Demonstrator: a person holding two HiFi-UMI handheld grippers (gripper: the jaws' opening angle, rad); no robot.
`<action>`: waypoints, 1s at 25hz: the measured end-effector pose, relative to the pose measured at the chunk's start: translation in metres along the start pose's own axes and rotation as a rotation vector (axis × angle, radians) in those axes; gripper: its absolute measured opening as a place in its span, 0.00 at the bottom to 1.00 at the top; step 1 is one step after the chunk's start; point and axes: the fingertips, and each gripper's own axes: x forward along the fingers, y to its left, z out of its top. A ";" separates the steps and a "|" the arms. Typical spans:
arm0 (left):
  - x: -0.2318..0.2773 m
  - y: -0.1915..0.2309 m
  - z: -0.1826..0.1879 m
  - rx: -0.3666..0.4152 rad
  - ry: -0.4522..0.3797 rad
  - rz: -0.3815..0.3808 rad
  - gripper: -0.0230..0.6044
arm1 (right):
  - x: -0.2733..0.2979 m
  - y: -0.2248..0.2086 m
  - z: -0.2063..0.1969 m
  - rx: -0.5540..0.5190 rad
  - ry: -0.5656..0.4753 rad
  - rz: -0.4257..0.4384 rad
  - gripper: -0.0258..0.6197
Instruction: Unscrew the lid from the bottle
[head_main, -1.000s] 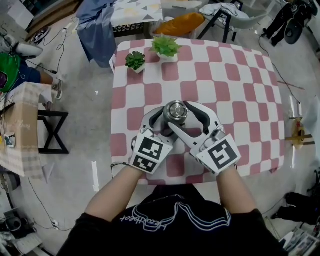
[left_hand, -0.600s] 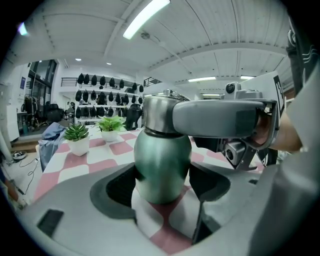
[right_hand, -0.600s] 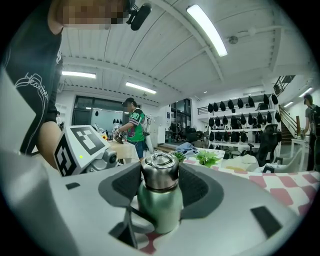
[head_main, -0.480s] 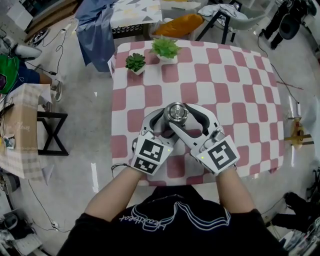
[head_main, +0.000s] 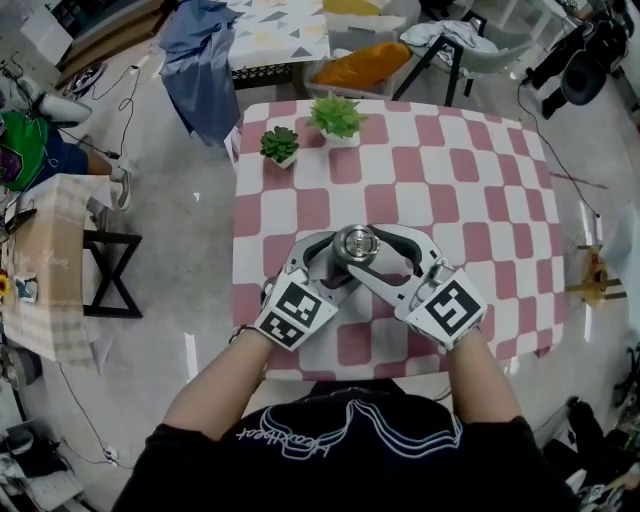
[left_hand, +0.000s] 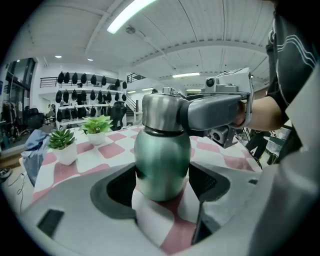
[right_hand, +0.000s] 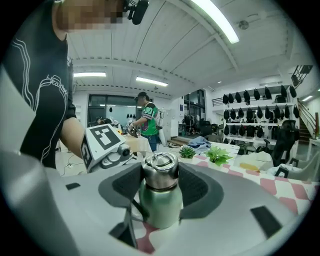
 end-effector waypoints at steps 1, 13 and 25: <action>0.000 0.000 -0.001 0.014 0.007 -0.021 0.57 | 0.000 0.000 0.000 -0.004 0.009 0.016 0.41; 0.002 -0.001 -0.004 0.116 0.023 -0.260 0.57 | -0.001 0.001 -0.003 -0.072 0.071 0.206 0.41; -0.002 0.001 0.002 0.129 -0.006 -0.356 0.57 | -0.001 -0.002 0.000 -0.064 0.017 0.197 0.41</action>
